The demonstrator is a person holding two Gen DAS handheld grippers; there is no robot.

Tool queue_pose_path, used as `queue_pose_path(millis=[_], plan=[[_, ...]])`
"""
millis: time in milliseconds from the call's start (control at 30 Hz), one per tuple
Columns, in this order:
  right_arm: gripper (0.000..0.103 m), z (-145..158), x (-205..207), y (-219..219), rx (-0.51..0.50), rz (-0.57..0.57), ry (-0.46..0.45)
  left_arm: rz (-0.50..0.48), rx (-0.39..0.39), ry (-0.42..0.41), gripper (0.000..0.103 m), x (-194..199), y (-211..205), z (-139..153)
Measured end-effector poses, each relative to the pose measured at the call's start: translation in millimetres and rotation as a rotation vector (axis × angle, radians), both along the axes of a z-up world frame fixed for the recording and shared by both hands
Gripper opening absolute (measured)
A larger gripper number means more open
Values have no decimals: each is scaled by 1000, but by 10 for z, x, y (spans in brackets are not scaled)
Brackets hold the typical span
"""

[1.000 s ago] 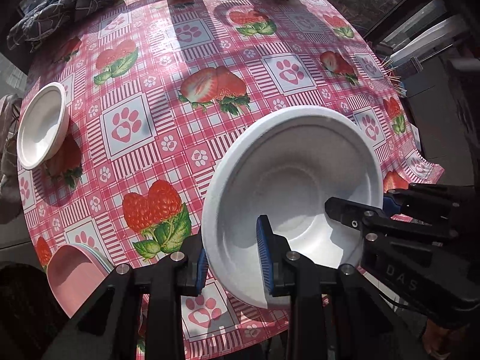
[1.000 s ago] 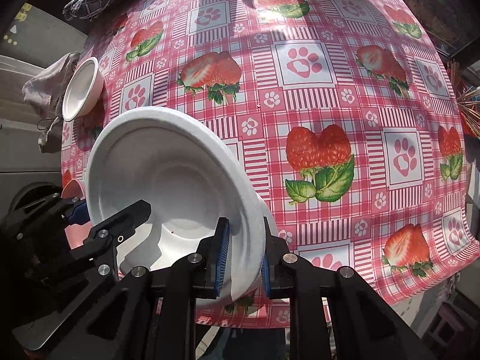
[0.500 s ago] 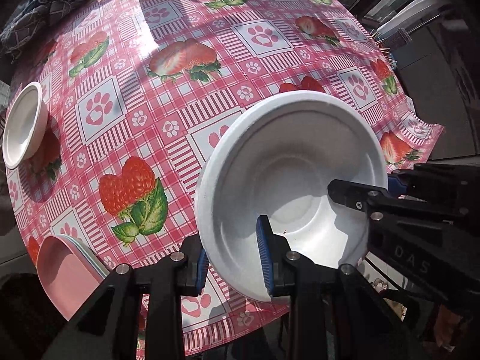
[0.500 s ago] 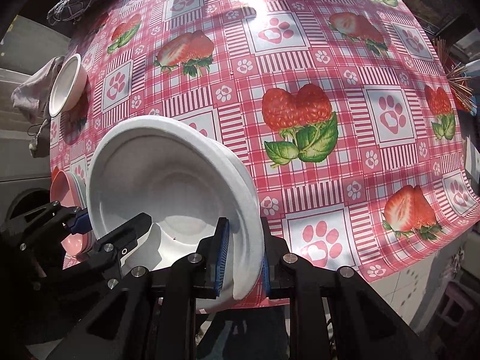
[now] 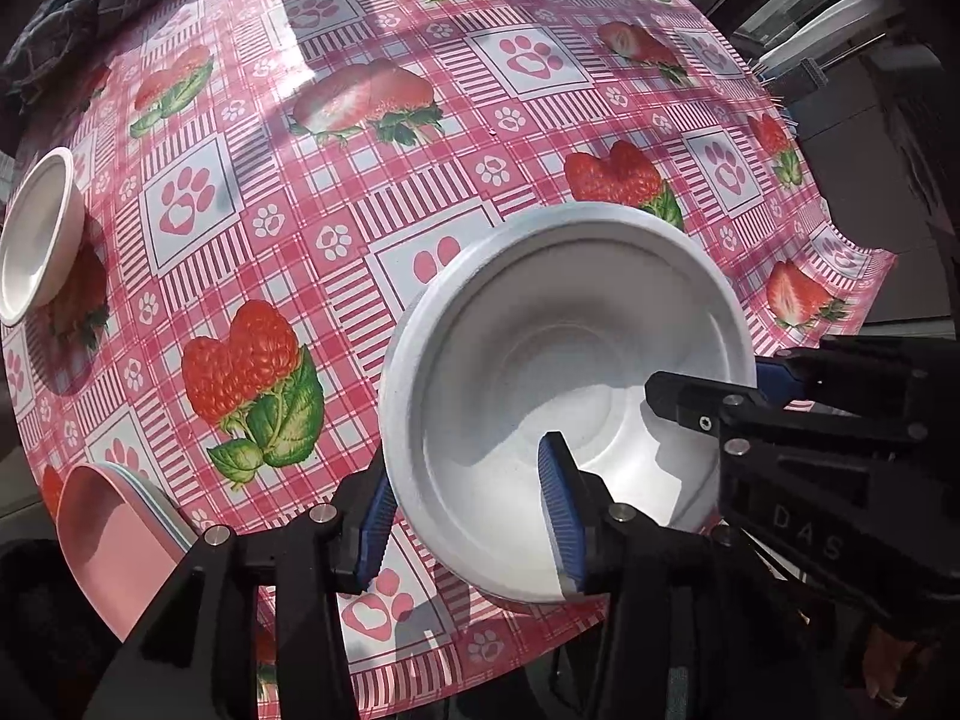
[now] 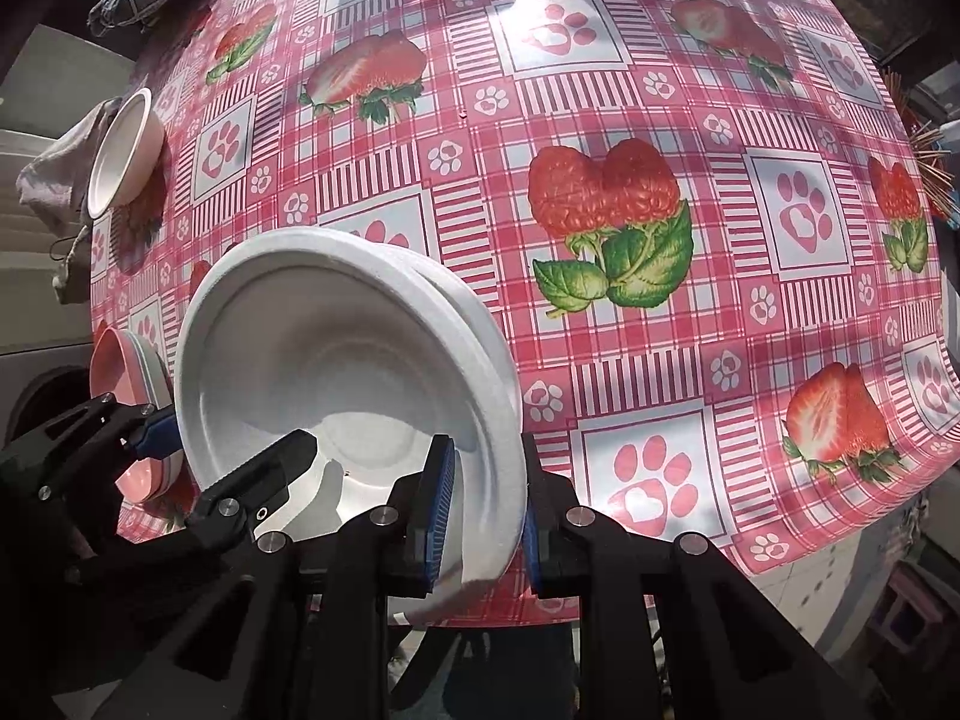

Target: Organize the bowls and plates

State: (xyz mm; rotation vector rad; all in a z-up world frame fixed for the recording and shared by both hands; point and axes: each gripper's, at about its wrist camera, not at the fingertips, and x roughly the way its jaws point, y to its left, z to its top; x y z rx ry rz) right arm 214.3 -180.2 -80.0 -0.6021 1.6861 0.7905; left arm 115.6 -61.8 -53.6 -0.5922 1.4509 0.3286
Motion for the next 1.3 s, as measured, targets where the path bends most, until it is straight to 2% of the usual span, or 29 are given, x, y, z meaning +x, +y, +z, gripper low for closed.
queue_pose_path(millis=[33,200,233,300,333,567,700,833,933,1133,1233,1300], plan=[[21,-6,7,-11,-1,-5,1,1,2,-4,59,-9,5,11],[23,16,135,-71,-4,-33,-9,-2,-17,-26,60,-81,32,57],[30,22,165,-84,-4,-40,-11,-7,-14,-37,61,-98,30,87],[101,70,239,-113,10,-62,-26,-13,-7,-57,61,-149,24,150],[103,119,270,-123,28,-76,-37,-13,-8,-69,61,-175,16,180],[103,346,348,-84,41,-104,-39,48,-8,-103,61,-450,141,353],[103,562,261,54,70,-112,-3,101,-6,-128,61,-649,242,506],[103,798,91,318,129,-103,75,149,-7,-170,61,-890,351,707],[103,968,-93,579,166,-60,126,197,-7,-185,61,-1082,449,821],[103,1162,-452,1136,210,42,188,324,54,-226,61,-1439,710,1113],[103,1214,-575,1423,220,99,169,401,80,-253,62,-1608,945,1247],[103,1275,-632,1613,237,129,124,443,113,-265,63,-1689,1098,1333]])
